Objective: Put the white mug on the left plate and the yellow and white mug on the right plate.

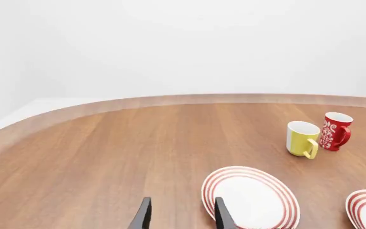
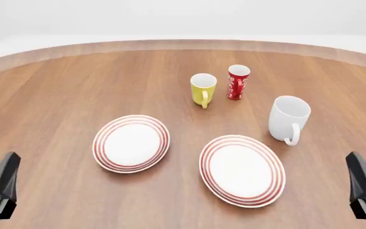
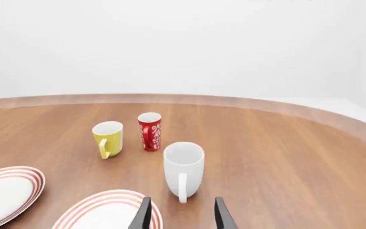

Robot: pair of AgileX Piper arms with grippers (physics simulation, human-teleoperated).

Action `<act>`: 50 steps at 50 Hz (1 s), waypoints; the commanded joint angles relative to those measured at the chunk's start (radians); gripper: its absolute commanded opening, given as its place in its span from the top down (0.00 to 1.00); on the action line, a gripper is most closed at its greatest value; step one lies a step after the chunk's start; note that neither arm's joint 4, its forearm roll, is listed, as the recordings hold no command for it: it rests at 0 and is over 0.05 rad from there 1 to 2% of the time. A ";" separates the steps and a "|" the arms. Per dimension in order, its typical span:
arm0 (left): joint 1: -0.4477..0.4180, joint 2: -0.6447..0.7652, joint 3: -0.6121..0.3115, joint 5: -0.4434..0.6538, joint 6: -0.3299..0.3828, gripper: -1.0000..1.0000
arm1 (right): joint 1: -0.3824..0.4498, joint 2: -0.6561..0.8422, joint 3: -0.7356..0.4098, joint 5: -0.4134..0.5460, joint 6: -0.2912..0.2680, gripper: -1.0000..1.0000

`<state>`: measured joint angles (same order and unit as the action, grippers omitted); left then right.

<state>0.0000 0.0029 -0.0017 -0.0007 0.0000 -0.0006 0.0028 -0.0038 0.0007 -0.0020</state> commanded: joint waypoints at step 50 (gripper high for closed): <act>0.000 0.005 -0.003 -0.001 0.000 0.00 | 0.019 0.517 -0.015 -0.397 0.059 0.00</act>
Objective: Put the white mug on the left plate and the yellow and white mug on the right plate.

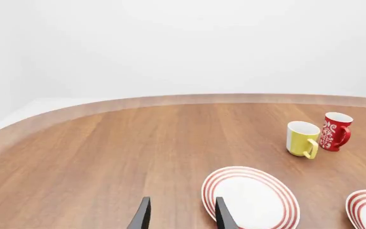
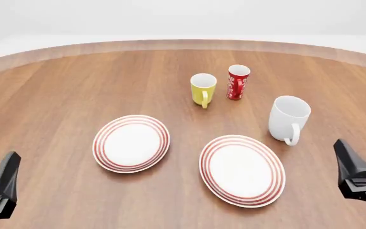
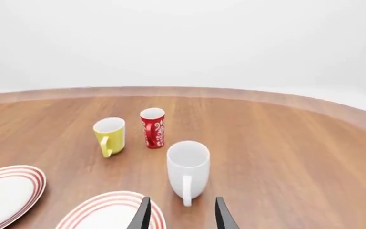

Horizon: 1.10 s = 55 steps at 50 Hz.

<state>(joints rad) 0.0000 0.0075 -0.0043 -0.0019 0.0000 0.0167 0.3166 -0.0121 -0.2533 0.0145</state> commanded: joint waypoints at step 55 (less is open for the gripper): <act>0.000 0.000 0.000 0.000 0.000 0.00 | -0.007 0.854 -0.073 -0.601 0.029 0.00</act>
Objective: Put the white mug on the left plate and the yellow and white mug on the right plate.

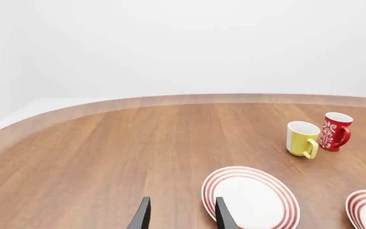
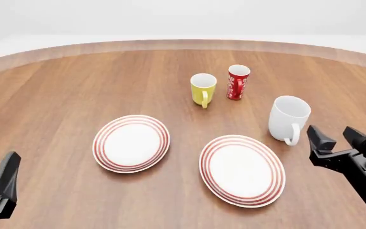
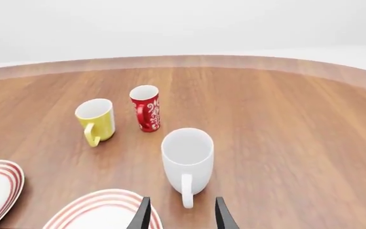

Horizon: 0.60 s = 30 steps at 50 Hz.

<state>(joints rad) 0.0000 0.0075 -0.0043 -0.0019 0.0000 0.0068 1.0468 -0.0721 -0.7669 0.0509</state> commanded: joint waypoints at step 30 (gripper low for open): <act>0.000 0.000 0.000 0.000 0.000 0.00 | 0.018 0.405 -0.061 -0.264 -0.008 0.00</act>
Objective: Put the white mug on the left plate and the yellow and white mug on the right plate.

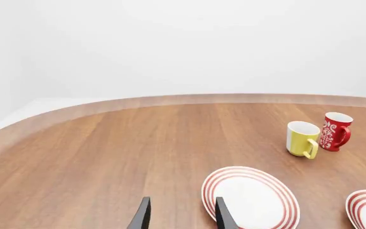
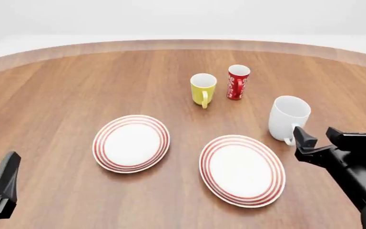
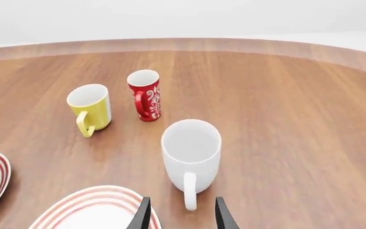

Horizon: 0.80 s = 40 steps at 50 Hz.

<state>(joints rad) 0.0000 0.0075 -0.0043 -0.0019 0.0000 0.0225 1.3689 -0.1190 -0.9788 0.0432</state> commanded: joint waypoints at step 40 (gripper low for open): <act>0.000 0.000 0.000 0.000 0.000 0.00 | -0.010 0.336 -0.112 -0.146 0.008 0.00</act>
<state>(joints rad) 0.0000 0.0075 -0.0043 -0.0019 0.0000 0.0131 1.6587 -0.2086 -1.1126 0.0486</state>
